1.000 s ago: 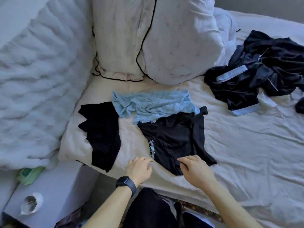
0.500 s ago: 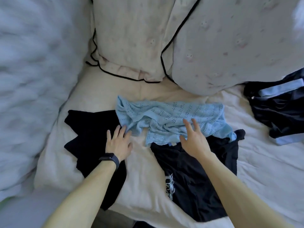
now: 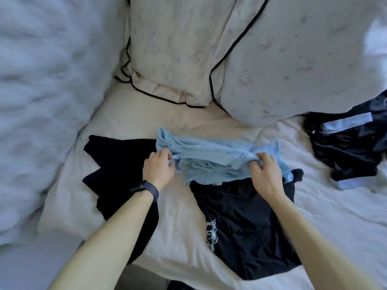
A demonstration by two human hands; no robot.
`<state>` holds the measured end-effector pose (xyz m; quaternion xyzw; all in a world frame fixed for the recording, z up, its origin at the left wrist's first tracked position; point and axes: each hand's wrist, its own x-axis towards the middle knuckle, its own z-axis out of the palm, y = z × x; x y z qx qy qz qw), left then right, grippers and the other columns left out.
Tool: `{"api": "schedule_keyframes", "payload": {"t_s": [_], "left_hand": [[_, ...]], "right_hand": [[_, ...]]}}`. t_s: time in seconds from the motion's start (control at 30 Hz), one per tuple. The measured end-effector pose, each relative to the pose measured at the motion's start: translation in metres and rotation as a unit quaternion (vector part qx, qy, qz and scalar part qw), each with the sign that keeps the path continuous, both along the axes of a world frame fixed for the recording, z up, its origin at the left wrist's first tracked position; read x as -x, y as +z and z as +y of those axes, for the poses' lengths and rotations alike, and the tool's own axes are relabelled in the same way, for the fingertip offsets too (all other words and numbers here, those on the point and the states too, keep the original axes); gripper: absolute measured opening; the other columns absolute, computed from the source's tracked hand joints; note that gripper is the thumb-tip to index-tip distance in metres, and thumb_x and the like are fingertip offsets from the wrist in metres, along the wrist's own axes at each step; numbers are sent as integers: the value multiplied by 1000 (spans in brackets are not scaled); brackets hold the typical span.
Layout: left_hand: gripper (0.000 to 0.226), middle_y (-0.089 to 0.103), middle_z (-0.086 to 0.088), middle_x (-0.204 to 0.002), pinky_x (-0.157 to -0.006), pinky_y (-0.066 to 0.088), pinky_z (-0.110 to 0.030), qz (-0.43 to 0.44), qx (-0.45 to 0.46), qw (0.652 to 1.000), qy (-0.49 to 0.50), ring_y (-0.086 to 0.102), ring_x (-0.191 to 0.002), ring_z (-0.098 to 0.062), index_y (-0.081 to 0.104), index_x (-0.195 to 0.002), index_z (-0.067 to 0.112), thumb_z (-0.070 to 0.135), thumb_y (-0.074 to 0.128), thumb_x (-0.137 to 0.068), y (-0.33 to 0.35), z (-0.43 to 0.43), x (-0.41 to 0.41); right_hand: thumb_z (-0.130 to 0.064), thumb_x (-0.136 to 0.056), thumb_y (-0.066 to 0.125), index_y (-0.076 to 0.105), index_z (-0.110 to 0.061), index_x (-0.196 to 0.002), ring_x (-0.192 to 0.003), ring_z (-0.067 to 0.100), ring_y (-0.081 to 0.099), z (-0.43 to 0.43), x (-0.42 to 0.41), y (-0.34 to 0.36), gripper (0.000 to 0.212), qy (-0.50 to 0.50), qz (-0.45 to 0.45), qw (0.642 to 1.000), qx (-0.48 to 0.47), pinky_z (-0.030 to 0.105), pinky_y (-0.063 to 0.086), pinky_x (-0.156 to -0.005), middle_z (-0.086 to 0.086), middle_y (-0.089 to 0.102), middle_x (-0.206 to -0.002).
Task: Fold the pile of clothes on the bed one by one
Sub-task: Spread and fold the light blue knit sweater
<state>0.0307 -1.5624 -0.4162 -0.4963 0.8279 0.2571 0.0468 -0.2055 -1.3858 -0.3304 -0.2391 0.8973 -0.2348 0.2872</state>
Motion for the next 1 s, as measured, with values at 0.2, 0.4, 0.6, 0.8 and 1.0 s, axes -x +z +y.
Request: {"api": "schedule_keyframes", "payload": {"t_s": [0.2,0.4,0.6,0.8,1.0], "left_hand": [[81,60,4,-116,-82,46,-39,67,89,978,-178,60,-102,-25,50,-138,30,70,71,-70,130,73,60],[82,41,14,-148,-105,41,-40,205,-18,955,-216,43,-131,-14,32,-148,50,64,55,-70,270,216,153],[39,70,10,-83,-73,51,-36,196,-101,920,-325,59,-72,-1,66,-90,24,54,76,-67,380,362,230],[9,68,-5,-68,-58,53,-29,217,-35,915,-340,59,-54,-12,72,-81,27,33,78,-85,496,436,283],[18,68,15,-63,-63,56,-29,256,124,881,-378,66,-52,-8,70,-80,41,25,67,-88,604,521,336]], "right_hand": [[-10,-97,58,57,-30,-83,-77,-4,53,84,22,150,24,-7,51,985,162,10,39,-68,-4,57,-86],[-10,-91,63,61,-21,-79,-75,7,52,220,50,280,16,16,65,962,266,14,38,-66,-4,56,-86],[-24,-82,51,57,-30,-75,-78,9,50,386,109,357,11,-9,97,945,313,18,37,-69,-5,53,-87],[-10,-94,58,61,-26,-78,-76,15,54,527,182,380,23,-114,132,949,264,20,37,-64,4,61,-89],[-46,-89,71,63,-31,-109,-84,3,60,577,182,421,26,-114,201,931,284,7,40,-72,-9,60,-108]]}}
